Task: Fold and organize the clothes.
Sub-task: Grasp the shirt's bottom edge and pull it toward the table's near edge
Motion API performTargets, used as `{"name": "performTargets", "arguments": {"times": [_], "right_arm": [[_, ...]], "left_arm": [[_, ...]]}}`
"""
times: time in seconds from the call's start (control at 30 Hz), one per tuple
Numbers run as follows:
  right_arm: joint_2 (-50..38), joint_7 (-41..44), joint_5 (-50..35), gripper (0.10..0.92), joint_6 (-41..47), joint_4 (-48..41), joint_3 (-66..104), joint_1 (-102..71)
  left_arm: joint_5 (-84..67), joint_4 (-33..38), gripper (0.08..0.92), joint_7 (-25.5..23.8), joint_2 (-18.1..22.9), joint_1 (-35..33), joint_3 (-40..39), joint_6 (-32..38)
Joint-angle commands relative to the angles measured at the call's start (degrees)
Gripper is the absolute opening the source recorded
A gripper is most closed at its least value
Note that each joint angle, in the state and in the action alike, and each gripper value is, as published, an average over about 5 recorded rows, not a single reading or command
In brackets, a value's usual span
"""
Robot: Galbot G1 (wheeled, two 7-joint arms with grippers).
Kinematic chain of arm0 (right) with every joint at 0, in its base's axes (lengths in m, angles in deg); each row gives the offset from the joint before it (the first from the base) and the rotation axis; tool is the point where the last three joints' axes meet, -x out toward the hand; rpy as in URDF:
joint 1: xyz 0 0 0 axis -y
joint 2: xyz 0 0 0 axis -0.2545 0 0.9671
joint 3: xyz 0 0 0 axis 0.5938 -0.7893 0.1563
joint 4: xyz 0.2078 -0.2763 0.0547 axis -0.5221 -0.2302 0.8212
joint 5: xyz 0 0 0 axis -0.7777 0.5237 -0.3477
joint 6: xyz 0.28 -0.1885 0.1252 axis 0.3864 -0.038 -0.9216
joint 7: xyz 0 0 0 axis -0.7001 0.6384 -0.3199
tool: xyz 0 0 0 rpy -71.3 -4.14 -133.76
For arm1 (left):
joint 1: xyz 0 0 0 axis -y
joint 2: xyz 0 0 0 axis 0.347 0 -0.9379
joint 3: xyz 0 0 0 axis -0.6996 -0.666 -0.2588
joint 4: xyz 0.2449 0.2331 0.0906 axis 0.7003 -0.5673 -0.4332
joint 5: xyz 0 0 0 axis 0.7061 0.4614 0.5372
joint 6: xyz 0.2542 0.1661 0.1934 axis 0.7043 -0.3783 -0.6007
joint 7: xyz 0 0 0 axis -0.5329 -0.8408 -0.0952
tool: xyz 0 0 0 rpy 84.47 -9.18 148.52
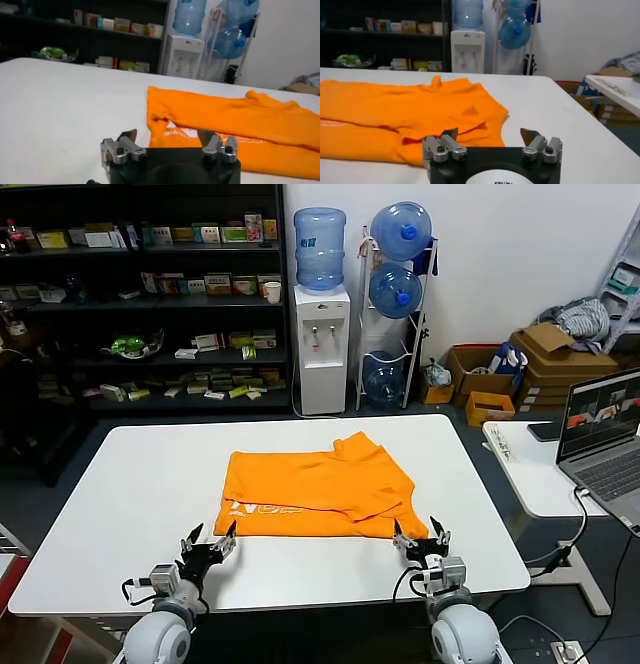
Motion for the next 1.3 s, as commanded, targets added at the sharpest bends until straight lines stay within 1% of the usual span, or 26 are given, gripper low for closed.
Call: {"name": "performTargets", "arguments": {"times": [0.03, 0.13, 0.23, 0.33, 0.77, 0.9, 0.97, 1.1, 1.17, 1.3], "right_arm": [[0.4, 0.7, -0.6, 0.821, -0.3, -2.3, 1.9, 0.2], [1.0, 0.6, -1.1, 0.793, 0.4, -4.4, 1.4, 1.7], [1.5, 0.4, -2.2, 0.722, 1.4, -6.0, 1.0, 2.7], [1.6, 0.3, -2.9, 0.636, 2.0, -6.5, 0.8, 2.7], [0.9, -0.2, -5.0, 0.255, 2.2, -2.9, 0.3, 0.6], [0.4, -0.6, -5.3, 0.153, 2.0, -1.6, 0.2, -0.4], [-0.1, -1.0, -5.8, 0.128, 2.0, -0.3, 0.2, -1.3], [-1.5, -1.7, -6.9, 0.125, 1.9, 3.6, 0.3, -5.3], [-2.4, -2.0, -7.1, 0.125, 1.8, 6.2, 0.5, -7.8], [-4.4, -2.7, -7.6, 0.125, 1.7, 11.8, 1.4, -13.8]], "left_arm": [[-0.4, -2.7, 0.821, -0.6, 1.6, 0.6, 0.6, 0.0], [-0.8, -4.7, 0.822, -0.1, 1.6, 2.2, 0.2, -1.1], [-1.0, -5.9, 0.82, 0.2, 1.5, 3.2, -0.1, -2.1], [-1.1, -6.0, 0.787, 0.2, 1.3, 3.3, -0.5, -2.3], [-0.9, -4.7, 0.403, 0.4, 1.4, 2.4, -1.4, -1.9], [-0.7, -4.0, 0.291, 0.8, 1.3, 2.2, -1.4, -1.5], [-0.7, -2.9, 0.23, 1.3, 0.9, 1.5, -1.2, -1.4], [-0.5, 1.4, 0.125, 2.4, -0.9, -1.7, -0.5, -1.2], [-0.6, 4.1, 0.098, 2.9, -2.1, -4.4, 0.2, -0.9], [-0.7, 9.9, 0.092, 3.7, -4.4, -12.4, 2.2, -0.2]]}}
